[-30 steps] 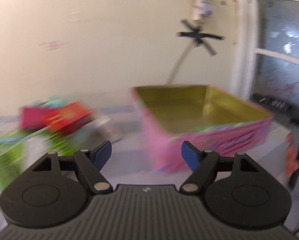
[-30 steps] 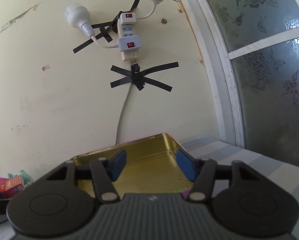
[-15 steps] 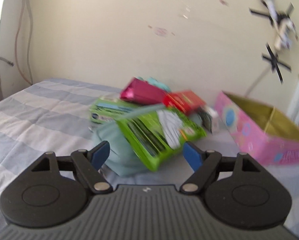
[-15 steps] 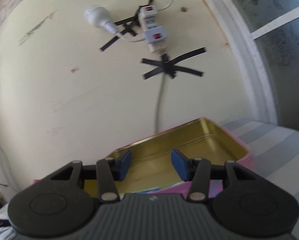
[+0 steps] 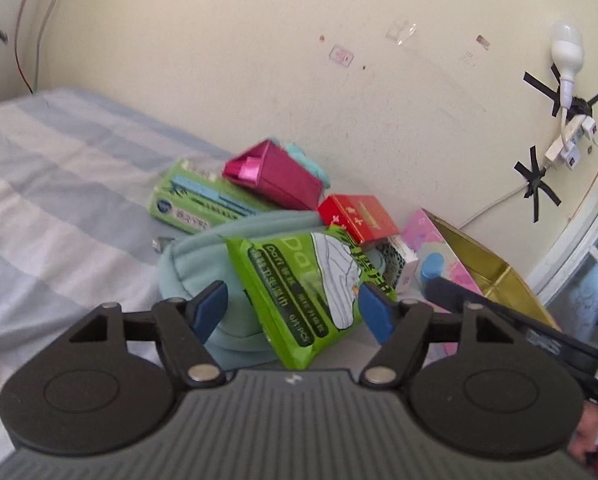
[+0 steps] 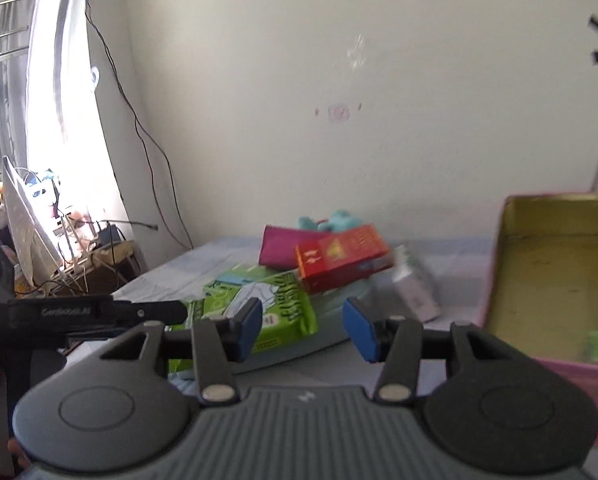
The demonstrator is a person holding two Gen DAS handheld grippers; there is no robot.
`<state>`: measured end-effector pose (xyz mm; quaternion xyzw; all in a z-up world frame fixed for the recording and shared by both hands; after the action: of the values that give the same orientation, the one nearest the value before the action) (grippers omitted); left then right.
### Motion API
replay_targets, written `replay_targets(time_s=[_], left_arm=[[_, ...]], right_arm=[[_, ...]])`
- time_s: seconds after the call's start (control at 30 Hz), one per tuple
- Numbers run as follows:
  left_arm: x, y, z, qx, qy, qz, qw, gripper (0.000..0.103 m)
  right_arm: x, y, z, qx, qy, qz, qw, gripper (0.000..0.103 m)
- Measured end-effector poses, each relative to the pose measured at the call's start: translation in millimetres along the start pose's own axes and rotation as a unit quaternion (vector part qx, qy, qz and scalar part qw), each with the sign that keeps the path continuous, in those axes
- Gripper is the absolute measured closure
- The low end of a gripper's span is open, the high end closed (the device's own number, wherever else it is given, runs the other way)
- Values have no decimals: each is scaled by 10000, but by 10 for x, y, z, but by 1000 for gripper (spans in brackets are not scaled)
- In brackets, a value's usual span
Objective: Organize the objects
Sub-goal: 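Grasp the green Dafi wipes pack with the left gripper, then carry the wipes pack over the pink tin and release it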
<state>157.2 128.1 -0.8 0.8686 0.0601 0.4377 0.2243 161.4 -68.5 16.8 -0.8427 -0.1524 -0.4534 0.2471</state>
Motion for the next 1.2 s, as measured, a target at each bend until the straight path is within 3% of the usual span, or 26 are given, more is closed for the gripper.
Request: replay_targets(time_s=[0.2,0.3,0.33,0.53,0.7,0.77,0.9,1.0,1.2], left_arm=[[2,54,141,-89,-67,164,9998,32],[-57,79,158,43,-88,369,9993,43],[-76,91,141,100,-81,442,9989,46],[-208,199,-42,132,-47,670,9977,47],[-595,346,-29,126,-538,811,9952,47],[-715,451,-42,122,-543,1042,9930,45],[-748,701,-34,-85,-599,1205,9909,46],[-622,992,-7,-271,-386,1439,9885,46],[-193,1851,306,-690,113,2099,9752,46]], right_arm=[[0,61,541,41,-424,223,9988,55],[-145,50,668,632,-742,624,9933,55],[-191,19,634,830,-818,722,9906,56],[-286,-138,310,662,-725,268,9948,67],[-621,-186,37,554,-1049,268,9926,68],[-804,-160,-93,488,-1149,323,9917,68],[-948,-104,-394,380,-998,460,9932,68],[-926,-47,-613,159,-671,361,9970,68],[-435,326,-1042,-350,245,224,9988,68]])
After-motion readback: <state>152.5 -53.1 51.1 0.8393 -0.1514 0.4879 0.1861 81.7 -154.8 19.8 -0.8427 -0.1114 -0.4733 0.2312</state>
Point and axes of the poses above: each gripper's, at about its wrist camera, not at the fingertips, and z roughly the way its jaws point, y to its right, x to its top, the point moved 8 cm from there along z, roughly the way its jaws point, and after that the axes turned 6 degrees about -y, right-handed, at the moved point
